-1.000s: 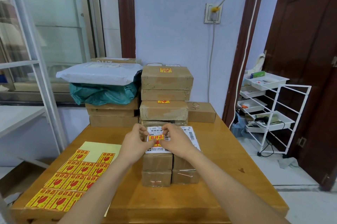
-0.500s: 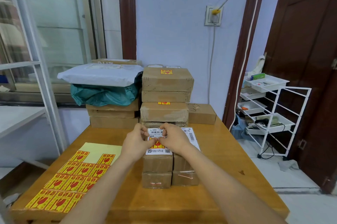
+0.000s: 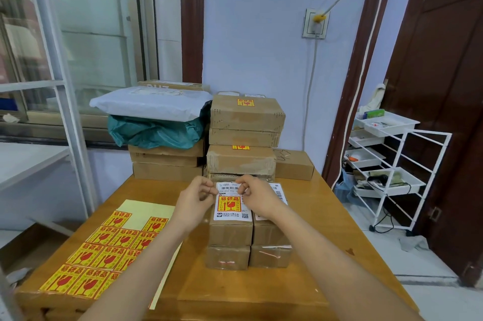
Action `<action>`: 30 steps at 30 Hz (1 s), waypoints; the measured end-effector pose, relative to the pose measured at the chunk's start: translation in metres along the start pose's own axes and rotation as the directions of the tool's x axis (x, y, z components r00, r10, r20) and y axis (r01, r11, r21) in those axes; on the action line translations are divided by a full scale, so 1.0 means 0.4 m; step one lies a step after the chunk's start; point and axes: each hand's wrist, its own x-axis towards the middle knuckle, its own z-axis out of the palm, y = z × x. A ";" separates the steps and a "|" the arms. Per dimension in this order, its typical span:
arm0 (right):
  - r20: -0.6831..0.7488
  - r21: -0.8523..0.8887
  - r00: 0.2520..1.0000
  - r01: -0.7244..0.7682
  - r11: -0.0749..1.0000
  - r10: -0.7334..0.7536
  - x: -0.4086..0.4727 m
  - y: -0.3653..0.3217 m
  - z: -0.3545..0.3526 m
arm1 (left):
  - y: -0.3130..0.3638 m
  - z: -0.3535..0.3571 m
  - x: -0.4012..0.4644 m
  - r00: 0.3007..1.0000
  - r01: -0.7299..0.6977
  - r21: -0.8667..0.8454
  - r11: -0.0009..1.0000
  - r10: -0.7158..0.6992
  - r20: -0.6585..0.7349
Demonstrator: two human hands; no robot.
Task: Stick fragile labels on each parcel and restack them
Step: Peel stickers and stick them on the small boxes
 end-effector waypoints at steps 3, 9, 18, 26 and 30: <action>-0.006 0.050 1.000 0.003 0.999 -0.002 -0.002 -0.014 -0.014 | -0.014 -0.023 -0.002 1.000 0.004 -0.070 0.998 -0.004 0.011; -0.150 0.076 0.983 0.122 0.990 -0.110 0.015 -0.113 -0.008 | -0.038 -0.068 -0.011 0.999 -0.032 -0.120 0.992 0.027 -0.041; -0.033 0.093 0.966 0.257 0.962 -0.255 0.039 -0.294 0.109 | -0.149 -0.204 -0.010 0.961 0.128 0.195 0.972 -0.073 -0.267; 0.141 0.134 0.989 0.031 0.990 -0.050 0.068 -0.276 0.309 | -0.282 -0.230 0.007 0.976 0.217 0.505 0.835 -0.170 -0.138; 0.118 0.074 0.991 -0.075 0.994 0.066 0.063 -0.230 0.395 | -0.332 -0.225 0.013 0.982 0.184 0.604 0.775 -0.169 -0.082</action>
